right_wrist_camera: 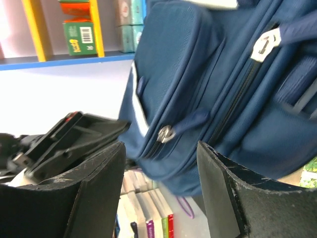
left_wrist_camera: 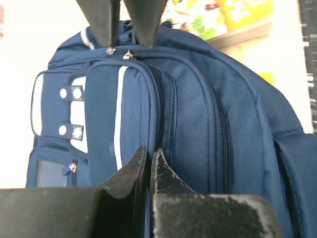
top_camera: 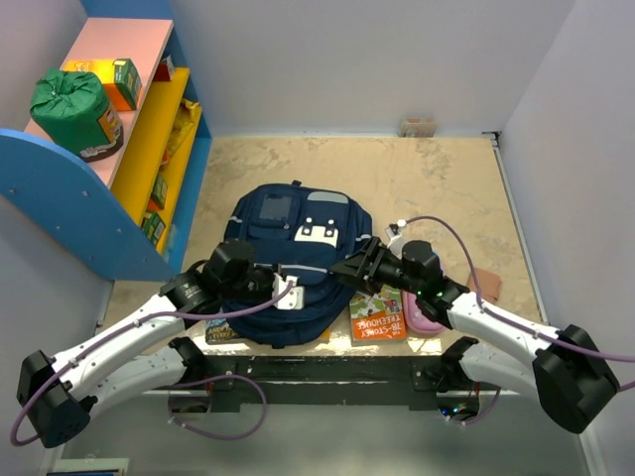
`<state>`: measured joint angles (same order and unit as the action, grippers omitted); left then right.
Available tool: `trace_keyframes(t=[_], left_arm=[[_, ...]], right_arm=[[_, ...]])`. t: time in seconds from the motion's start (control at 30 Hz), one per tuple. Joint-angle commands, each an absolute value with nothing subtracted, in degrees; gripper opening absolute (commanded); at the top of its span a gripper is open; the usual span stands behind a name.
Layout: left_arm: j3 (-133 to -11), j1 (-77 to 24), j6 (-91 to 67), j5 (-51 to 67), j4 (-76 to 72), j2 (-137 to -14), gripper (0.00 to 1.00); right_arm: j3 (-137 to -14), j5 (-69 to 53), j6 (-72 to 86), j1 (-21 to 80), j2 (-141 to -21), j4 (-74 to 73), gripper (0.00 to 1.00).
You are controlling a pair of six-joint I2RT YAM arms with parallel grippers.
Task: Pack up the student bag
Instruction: Unzip the student bag at the center of the board.
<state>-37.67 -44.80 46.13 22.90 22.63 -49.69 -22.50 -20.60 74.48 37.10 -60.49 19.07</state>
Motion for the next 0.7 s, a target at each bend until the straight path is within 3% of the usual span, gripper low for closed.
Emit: trace_keyframes(t=[0.0,0.43,0.53,0.67], left_arm=[[-35.77,-44.82,47.29,18.55,12.57,-49.22,0.0],[-36.47,-44.82,45.53,21.71,14.32,-49.3,0.0],[-36.48,-44.82,45.18,23.29,14.68,-49.48,0.0],[-36.39,-44.74,45.09,24.7,15.03,-49.57,0.0]], right_arm=[[-23.99,-22.15,76.72,36.3,-58.62,16.26,0.63],[-19.69,-18.37,88.32,36.39,-69.78,37.61,0.58],[-19.86,-16.0,90.61,36.39,-70.75,40.16,0.53],[-20.83,-14.07,91.49,36.39,-72.94,40.52,0.4]])
